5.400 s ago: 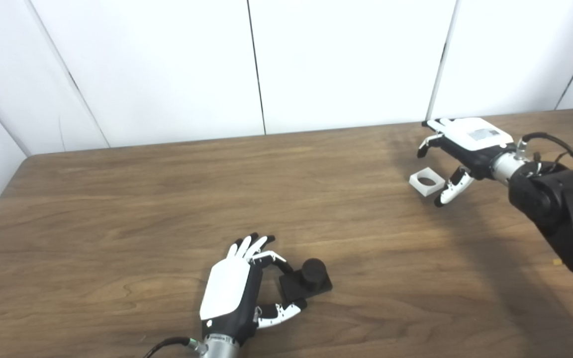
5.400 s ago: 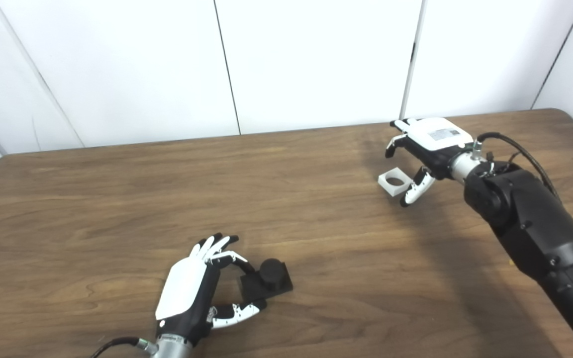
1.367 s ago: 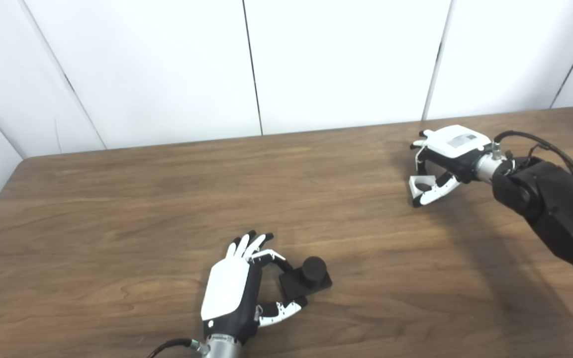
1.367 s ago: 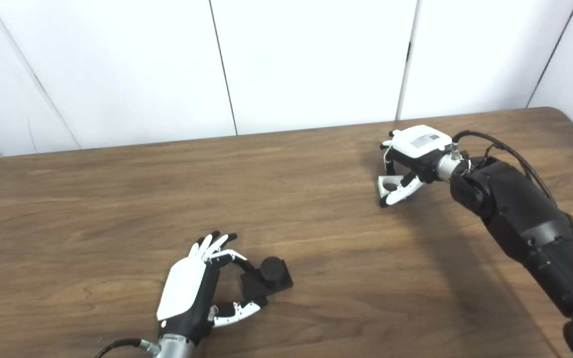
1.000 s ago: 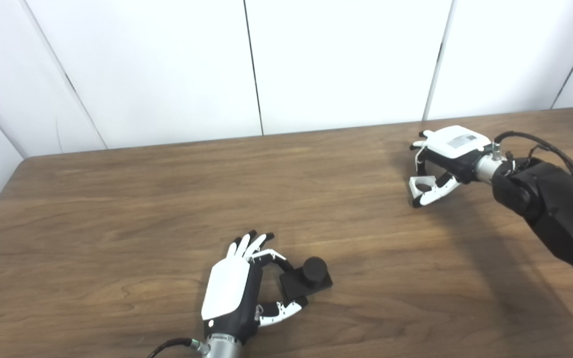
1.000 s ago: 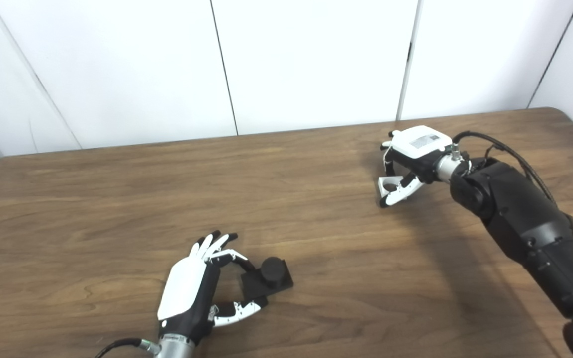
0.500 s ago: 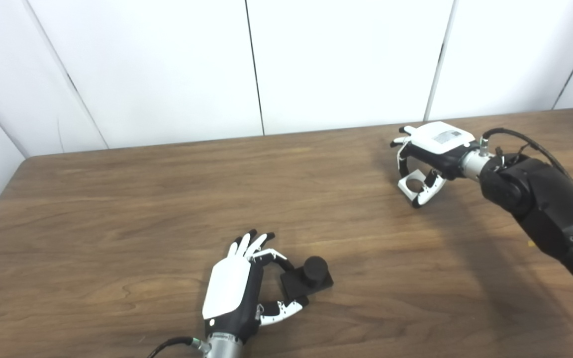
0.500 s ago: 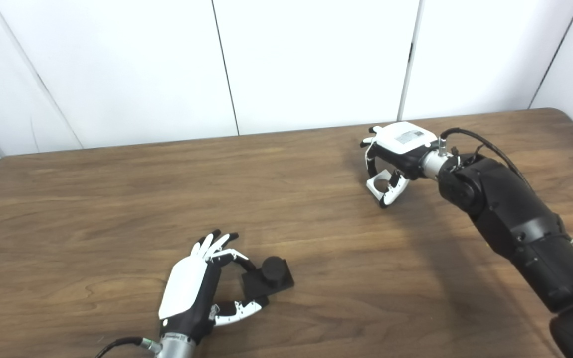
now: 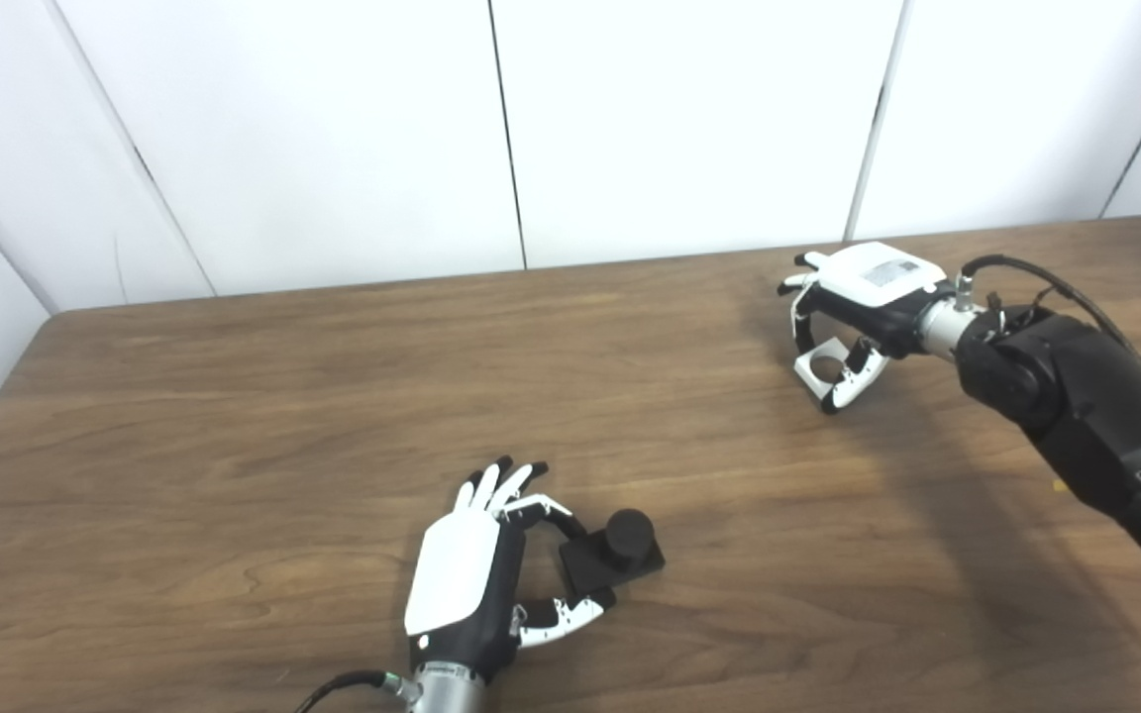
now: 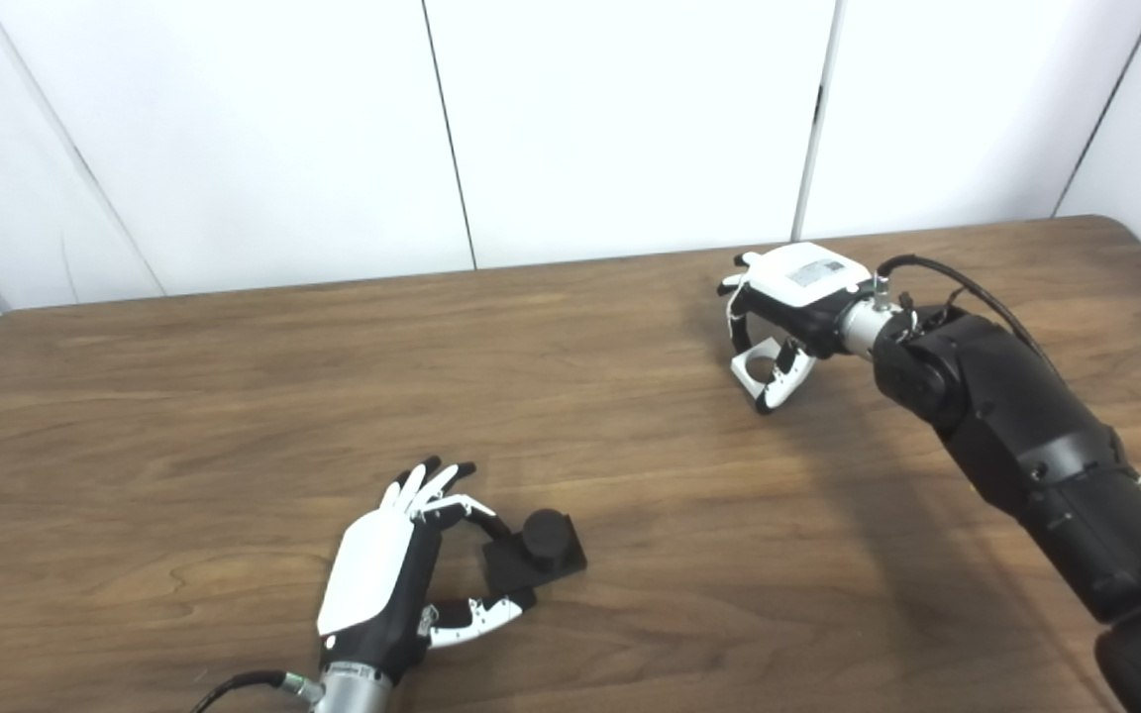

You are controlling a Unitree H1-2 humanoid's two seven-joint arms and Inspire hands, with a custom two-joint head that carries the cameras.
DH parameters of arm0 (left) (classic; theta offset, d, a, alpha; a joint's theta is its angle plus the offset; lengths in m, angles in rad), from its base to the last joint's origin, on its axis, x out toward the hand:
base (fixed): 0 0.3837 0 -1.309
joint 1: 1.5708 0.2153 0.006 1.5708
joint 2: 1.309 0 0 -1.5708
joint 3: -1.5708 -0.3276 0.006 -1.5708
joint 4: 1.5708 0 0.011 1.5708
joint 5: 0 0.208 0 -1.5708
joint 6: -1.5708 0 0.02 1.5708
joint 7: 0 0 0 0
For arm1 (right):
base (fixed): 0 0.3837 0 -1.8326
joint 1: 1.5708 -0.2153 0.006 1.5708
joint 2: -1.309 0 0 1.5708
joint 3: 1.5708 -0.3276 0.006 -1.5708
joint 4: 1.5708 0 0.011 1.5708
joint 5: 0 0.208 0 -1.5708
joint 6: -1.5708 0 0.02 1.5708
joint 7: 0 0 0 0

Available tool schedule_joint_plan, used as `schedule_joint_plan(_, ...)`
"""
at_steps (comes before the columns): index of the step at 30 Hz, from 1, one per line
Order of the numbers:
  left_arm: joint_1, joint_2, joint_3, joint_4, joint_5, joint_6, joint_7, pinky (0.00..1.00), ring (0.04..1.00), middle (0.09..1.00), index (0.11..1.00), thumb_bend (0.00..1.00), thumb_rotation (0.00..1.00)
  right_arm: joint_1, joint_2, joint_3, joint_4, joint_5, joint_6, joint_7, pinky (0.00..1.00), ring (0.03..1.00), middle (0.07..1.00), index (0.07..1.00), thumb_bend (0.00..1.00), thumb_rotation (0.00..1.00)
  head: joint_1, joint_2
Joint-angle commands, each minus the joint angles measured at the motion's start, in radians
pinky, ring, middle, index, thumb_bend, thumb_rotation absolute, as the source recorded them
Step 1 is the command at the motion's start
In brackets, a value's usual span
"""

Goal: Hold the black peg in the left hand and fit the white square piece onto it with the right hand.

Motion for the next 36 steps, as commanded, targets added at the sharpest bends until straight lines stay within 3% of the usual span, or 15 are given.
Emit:
schedule_joint_plan(1,0.009,-0.035,0.001,0.007,0.014,0.0,0.012,1.0,0.98,0.906,0.506,0.52,0.15,-0.022,-0.026,-0.01,-0.003,-0.013,0.003,-0.012,0.9,0.993,0.897,0.486,0.53,0.15,-0.002,0.001)
schedule_joint_plan(7,0.01,-0.038,-0.002,0.009,0.016,0.002,0.015,1.0,0.976,0.904,0.506,0.52,0.15,-0.016,-0.035,-0.027,-0.052,-0.008,-0.001,-0.017,0.93,1.0,0.901,0.486,0.52,0.16,-0.007,0.0)
schedule_joint_plan(22,0.011,-0.045,-0.007,0.024,0.011,0.001,0.025,1.0,0.982,0.906,0.51,0.52,0.14,0.0,-0.035,-0.107,-0.224,0.051,0.016,0.062,0.95,1.0,0.904,0.487,0.52,0.16,-0.009,-0.003)
schedule_joint_plan(36,0.015,-0.046,-0.012,0.033,0.019,-0.003,0.043,1.0,0.971,0.898,0.501,0.53,0.14,0.028,-0.023,-0.14,-0.353,0.079,0.025,0.121,0.94,1.0,0.898,0.486,0.52,0.16,-0.005,-0.003)
